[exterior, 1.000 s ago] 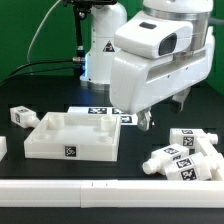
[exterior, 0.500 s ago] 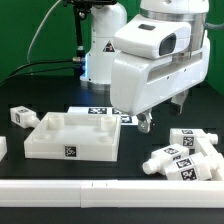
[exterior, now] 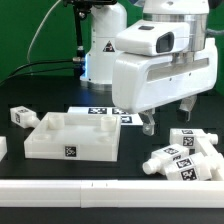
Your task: Assemble square table
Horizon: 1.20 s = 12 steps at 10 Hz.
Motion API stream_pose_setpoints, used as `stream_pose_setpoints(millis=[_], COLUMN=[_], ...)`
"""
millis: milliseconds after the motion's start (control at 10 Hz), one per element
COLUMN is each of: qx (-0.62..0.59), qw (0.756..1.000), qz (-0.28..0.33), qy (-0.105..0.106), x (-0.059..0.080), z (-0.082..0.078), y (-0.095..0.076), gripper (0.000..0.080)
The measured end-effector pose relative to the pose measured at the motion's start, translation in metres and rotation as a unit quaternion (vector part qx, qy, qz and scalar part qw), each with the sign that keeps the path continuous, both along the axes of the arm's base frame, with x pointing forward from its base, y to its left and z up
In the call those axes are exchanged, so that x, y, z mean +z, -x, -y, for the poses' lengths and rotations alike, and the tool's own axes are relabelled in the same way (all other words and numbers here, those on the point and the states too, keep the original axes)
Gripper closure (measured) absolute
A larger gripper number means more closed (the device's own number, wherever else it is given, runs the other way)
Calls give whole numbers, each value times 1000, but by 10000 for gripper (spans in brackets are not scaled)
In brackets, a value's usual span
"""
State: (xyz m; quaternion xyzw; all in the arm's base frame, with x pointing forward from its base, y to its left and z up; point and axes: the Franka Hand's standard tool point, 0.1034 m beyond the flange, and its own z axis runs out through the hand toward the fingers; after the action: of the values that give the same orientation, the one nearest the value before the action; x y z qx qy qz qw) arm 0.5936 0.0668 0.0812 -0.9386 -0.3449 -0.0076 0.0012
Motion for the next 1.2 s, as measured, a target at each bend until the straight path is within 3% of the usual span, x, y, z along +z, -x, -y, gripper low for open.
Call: stream_pose_setpoints(millis=[400, 800, 1000, 1100, 1200], qx=[-149, -134, -70, -19, -32], qw=[989, 991, 997, 1000, 999], qz=[-2, -7, -22, -23, -26], qy=[-10, -9, -5, -4, -9], x=[-8, -8, -5, -12, -19], z=[-11, -12, -29, -41, -44], y=[3, 1, -35, -48, -48], gripper=[150, 150, 150, 150, 150])
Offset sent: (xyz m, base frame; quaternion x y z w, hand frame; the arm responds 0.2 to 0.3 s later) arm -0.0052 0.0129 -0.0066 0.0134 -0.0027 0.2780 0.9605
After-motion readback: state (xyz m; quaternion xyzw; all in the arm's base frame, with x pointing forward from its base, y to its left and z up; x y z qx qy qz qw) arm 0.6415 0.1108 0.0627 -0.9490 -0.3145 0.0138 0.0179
